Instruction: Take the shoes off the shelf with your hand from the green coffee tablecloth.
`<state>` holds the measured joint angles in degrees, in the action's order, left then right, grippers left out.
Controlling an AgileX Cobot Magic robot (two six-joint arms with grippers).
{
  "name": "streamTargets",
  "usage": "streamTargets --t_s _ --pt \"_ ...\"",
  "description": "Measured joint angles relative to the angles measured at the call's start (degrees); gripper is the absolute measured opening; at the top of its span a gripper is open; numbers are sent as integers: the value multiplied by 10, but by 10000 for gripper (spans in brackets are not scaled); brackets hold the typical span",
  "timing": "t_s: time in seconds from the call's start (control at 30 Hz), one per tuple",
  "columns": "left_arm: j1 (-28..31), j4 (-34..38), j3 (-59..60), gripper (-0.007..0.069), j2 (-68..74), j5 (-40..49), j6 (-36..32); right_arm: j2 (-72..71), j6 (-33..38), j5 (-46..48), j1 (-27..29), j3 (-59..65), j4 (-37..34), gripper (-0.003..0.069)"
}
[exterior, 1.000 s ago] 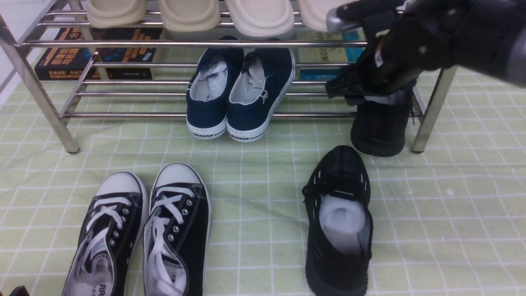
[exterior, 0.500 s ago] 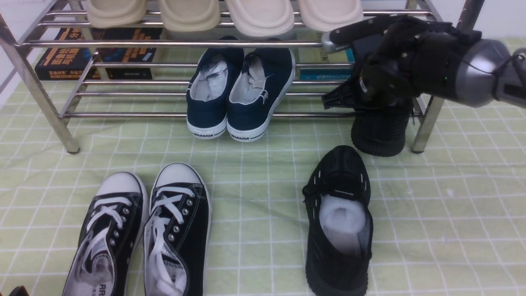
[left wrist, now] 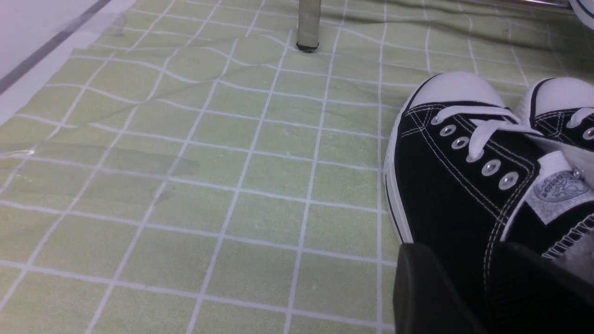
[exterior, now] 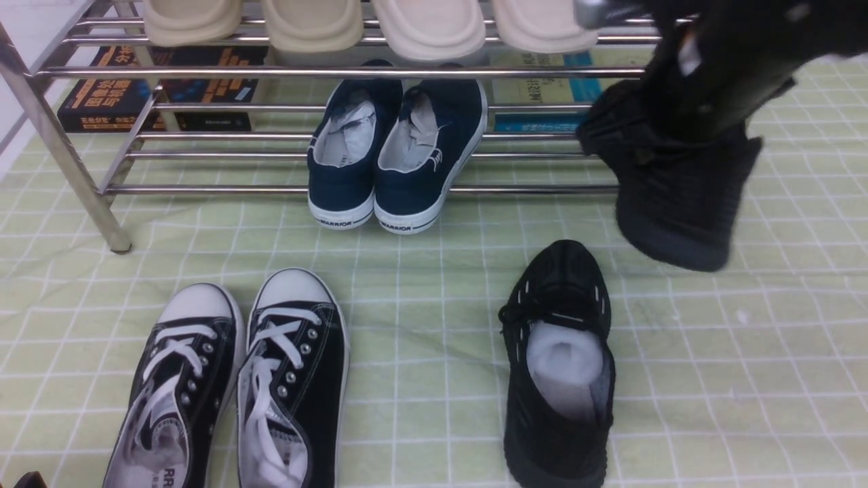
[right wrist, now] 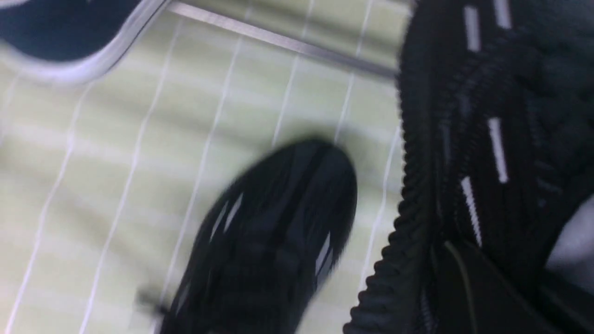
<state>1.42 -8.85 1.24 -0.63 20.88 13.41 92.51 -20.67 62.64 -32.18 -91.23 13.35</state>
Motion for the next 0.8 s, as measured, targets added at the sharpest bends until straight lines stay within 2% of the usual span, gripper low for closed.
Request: streamTargets --t_s 0.13,0.27,0.43,0.5,0.67,0.8 --pt "0 0 0 239 0 0 0 -45 7 78 -8 0 -15 1" --pt "0 0 0 242 0 0 0 -80 7 98 -10 12 -20 3" --pt "0 0 0 242 0 1 0 -142 7 89 -10 93 -38 5" --pt "0 0 0 242 0 1 0 -168 7 87 -10 175 -46 6" --pt "0 0 0 242 0 1 0 -177 3 29 -10 290 -55 6" --pt "0 0 0 242 0 1 0 -169 3 -68 -10 344 -55 6"
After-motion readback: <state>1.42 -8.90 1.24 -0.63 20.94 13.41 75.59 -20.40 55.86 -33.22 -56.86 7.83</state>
